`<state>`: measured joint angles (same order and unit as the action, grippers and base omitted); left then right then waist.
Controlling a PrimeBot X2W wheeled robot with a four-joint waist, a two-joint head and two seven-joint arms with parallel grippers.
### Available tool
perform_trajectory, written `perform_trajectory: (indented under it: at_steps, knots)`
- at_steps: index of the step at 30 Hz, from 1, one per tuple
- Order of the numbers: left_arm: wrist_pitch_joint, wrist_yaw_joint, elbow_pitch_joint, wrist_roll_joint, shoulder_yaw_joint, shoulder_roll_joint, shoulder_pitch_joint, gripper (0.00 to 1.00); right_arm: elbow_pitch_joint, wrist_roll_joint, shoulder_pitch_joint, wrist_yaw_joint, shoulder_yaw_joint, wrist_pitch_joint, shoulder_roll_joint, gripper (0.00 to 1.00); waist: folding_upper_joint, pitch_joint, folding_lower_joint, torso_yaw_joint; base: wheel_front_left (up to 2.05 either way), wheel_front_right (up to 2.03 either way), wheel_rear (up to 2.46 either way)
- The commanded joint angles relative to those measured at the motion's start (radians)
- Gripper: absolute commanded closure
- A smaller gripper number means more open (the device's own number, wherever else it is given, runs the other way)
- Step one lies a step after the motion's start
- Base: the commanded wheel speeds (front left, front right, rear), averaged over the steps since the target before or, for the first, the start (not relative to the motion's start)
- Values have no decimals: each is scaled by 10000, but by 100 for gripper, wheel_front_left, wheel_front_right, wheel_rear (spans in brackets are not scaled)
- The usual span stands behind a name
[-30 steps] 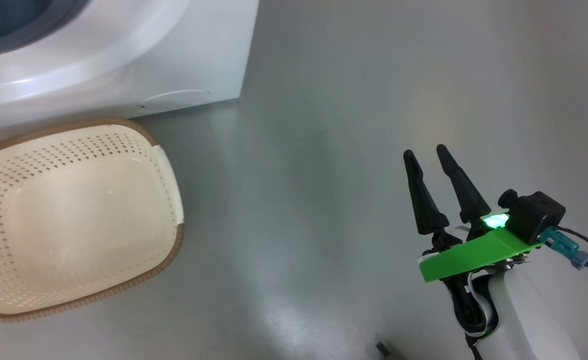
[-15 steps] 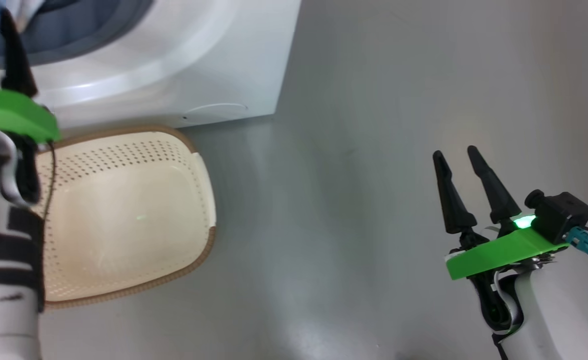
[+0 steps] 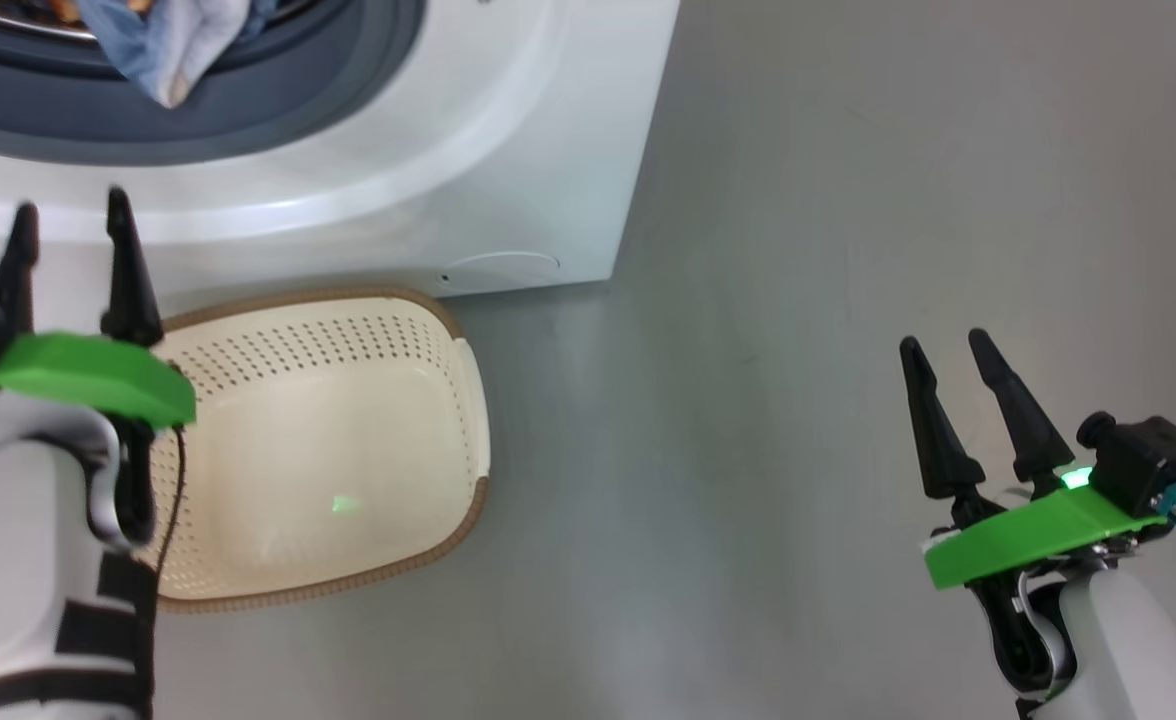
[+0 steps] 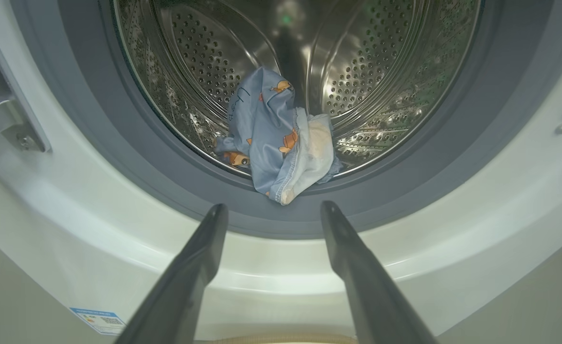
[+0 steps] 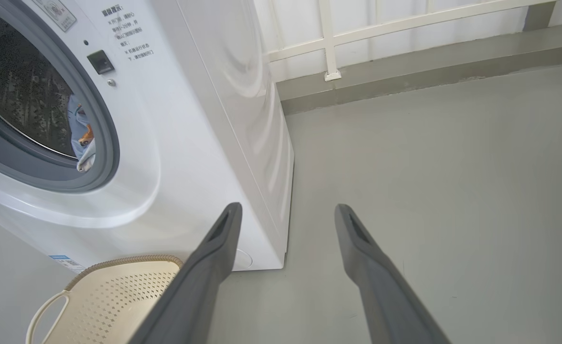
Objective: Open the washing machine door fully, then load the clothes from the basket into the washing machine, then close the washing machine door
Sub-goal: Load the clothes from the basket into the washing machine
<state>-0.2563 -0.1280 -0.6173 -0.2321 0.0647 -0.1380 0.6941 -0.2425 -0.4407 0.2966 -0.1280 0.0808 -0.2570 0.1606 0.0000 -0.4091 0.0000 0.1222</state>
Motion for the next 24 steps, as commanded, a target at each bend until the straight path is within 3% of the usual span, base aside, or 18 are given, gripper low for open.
perform_trajectory:
  at_steps: [1,24]
  knots:
    - [-55,-26,409,131,290,-284,-389,0,173,81,-331,-27,130,-48,146,0,0,296,0,-194,0,0,0]
    - [-55,-26,2181,206,427,-36,-4228,0,45,52,-1574,-27,-30,-48,516,0,0,1992,0,-562,0,0,0]
